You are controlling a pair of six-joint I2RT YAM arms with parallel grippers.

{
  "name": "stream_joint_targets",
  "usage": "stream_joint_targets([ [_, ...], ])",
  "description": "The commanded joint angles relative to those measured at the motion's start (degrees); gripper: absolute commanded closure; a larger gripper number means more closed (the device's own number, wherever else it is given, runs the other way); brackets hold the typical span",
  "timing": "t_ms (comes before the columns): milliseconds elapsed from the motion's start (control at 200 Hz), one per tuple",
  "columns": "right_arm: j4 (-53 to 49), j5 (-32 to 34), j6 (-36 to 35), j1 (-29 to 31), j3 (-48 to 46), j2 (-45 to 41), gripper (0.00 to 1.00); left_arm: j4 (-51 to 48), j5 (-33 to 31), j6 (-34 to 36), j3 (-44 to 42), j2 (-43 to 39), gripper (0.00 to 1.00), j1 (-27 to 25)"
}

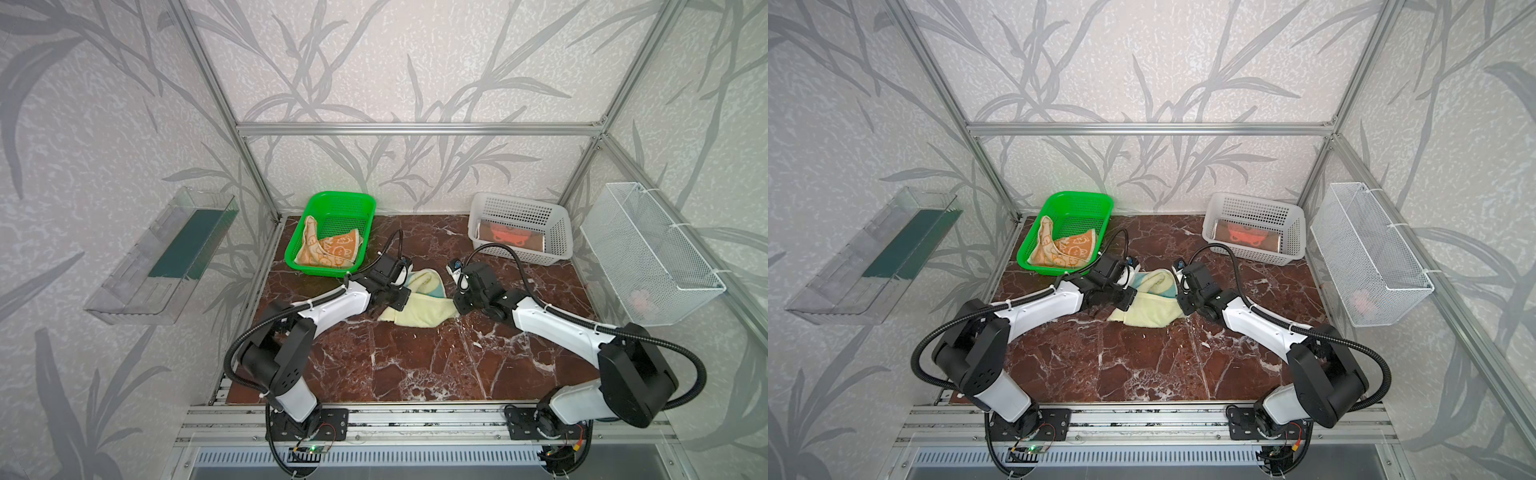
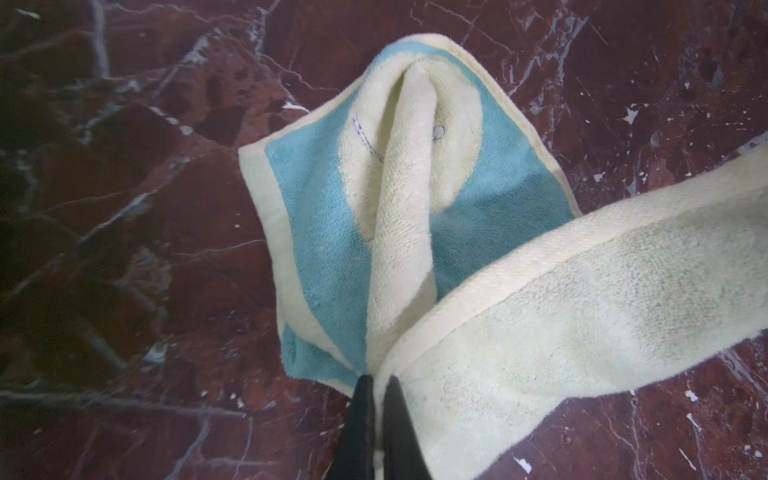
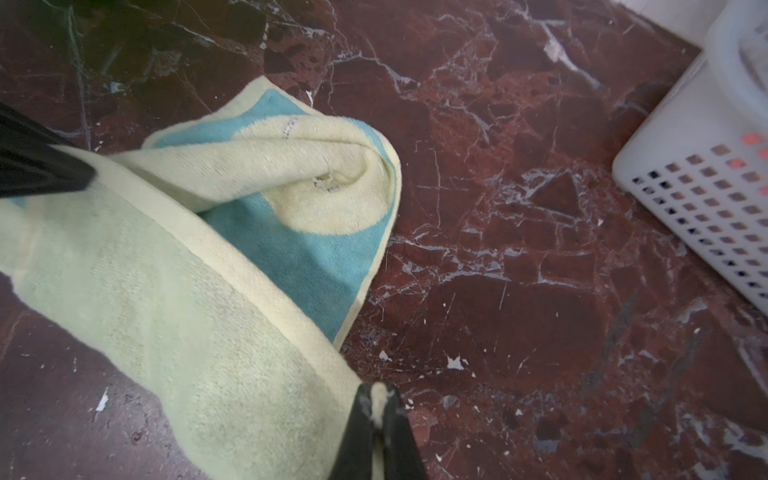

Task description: Fold and stack the towels

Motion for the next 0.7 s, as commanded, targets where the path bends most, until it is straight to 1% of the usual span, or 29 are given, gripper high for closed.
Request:
stream_joint_targets([
  [0,-3.4,-6.0,1.4,-0.5,0.1,1.7,0.88,-0.9,-4.5,0.1,-2.5,-3.8,1.0,-0.1],
  [140,-5.2,-14.1,-0.2,-0.5,0.8,4.4,0.81,1.2,-5.0,1.0,-5.4,-6.2,1.0,-0.1],
  [295,-5.6,-21.6,-1.9,-0.6,1.5,6.8,0.74,1.3,-10.3,0.0,-7.4,-8.3,1.0,-0.1],
  [455,-9.2,-22.7,-2.7,-0.6,4.6,9.4,0.69,1.4,-13.1,0.3,-9.0,-10.9,1.0,-0.1],
  [545,-11.4,-22.2,-3.0,-0.6,6.4,10.0,0.63,2.1,-14.7,0.2,-10.1,-12.3,1.0,-0.1],
  [695,-14.3,-23.2,-7.1,-0.6,9.5,9.2,0.59,3.7,-17.0,0.0,-12.7,-14.7,1.0,-0.1],
])
